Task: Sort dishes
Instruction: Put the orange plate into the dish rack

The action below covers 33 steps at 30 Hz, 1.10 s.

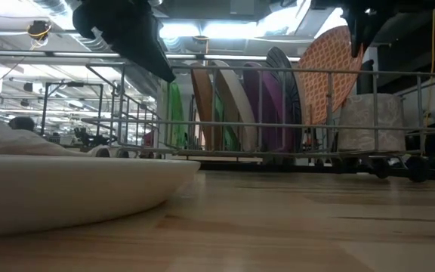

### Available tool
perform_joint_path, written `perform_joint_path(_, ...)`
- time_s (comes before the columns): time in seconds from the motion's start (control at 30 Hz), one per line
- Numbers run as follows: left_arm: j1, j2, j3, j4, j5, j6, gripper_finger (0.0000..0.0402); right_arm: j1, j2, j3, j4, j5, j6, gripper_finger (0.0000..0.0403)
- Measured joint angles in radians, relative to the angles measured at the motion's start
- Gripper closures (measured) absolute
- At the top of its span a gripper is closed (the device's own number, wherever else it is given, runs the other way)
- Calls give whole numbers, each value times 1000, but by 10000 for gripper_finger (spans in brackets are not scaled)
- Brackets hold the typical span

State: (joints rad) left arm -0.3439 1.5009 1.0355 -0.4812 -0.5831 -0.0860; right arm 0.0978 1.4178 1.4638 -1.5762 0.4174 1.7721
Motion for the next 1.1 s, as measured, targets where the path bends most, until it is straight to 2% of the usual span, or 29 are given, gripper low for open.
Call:
perform_joint_path(0.23, 0, 0, 0, 0, 8, 9, 394, 0, 0, 85, -1, 6, 24, 391)
perform_joint_path(0.7, 20, 21, 0, 9, 36, 51, 394, 0, 14, 91, 8, -27, 64, 391)
perform_joint_path(0.9, 34, 83, 0, 113, 35, 121, 394, 0, 21, 91, 7, -27, 61, 391)
perform_joint_path(1.1, -8, 73, 0, 260, 38, 208, 394, 0, 21, 91, 6, -28, 57, 391)
